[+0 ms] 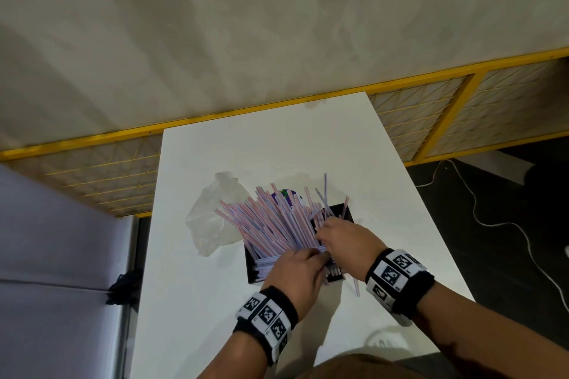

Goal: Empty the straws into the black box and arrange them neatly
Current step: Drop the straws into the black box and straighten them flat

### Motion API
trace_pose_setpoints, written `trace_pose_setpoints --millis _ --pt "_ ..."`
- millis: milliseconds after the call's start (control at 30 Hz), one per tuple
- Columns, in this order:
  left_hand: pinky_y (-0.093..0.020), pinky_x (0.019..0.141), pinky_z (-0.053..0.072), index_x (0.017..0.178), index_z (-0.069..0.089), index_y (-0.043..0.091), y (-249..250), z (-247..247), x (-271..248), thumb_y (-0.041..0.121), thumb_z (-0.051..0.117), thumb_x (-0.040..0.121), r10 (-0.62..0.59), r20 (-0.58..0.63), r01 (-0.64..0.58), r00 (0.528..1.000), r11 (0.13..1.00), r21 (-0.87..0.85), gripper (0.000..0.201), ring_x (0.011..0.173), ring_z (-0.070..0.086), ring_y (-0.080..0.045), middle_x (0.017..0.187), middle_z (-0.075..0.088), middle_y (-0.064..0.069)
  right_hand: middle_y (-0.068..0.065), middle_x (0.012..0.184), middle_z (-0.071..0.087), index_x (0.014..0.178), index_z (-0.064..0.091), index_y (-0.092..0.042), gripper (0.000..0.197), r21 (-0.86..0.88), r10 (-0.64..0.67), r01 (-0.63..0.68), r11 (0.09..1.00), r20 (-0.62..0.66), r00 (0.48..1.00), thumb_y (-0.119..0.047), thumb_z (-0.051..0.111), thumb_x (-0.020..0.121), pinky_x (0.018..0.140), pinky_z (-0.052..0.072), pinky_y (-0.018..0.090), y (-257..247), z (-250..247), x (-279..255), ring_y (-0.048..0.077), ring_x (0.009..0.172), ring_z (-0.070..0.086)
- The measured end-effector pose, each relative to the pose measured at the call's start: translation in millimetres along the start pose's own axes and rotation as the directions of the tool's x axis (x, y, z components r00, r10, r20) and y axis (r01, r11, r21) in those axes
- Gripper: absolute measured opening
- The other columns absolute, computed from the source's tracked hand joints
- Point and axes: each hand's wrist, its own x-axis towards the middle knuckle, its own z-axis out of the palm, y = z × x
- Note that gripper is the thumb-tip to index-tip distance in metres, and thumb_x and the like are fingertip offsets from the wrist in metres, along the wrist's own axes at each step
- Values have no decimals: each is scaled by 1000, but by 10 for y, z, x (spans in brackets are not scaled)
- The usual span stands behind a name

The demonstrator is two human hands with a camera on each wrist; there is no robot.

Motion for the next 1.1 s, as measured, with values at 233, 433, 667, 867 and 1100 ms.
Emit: trace_pose_setpoints --millis 233,433,667,867,1100 --pt "-36 102 45 125 69 27 -86 -9 29 53 34 104 -40 29 39 999 998 46 48 117 55 -21 126 64 3 -5 106 59 116 67 -22 26 291 41 44 956 -277 960 -9 51 100 81 49 28 75 -504 -256 11 91 60" --pt "-26 92 48 114 66 32 -168 -70 -125 49 54 97 -96 -113 85 989 992 -97 27 104 55 -10 111 60 12 -12 104 65 113 70 -22 24 391 105 80 917 -429 897 -10 54 101 82 49 18 133 -865 -602 3 96 62" --pt "-16 90 36 128 49 32 -241 -190 -356 54 57 94 -206 -271 174 940 975 -136 42 108 48 -5 117 53 13 -20 104 67 110 69 -36 31 495 77 164 853 -430 899 -9 59 98 78 49 12 185 -769 -868 5 96 67" --pt "-21 107 35 146 43 25 -266 -179 -340 53 48 95 -171 -188 152 967 982 -111 59 125 47 -12 137 52 7 -20 114 65 118 66 -31 21 385 2 55 921 -146 989 -23 57 101 95 49 28 161 -313 -540 -2 105 58" --pt "-32 111 37 150 38 25 -211 -42 -263 61 44 94 -230 -38 229 973 973 -14 67 127 49 -19 139 54 3 -3 119 57 125 58 -20 46 131 -187 175 976 85 979 -50 58 90 95 48 35 -137 20 -252 16 109 57"
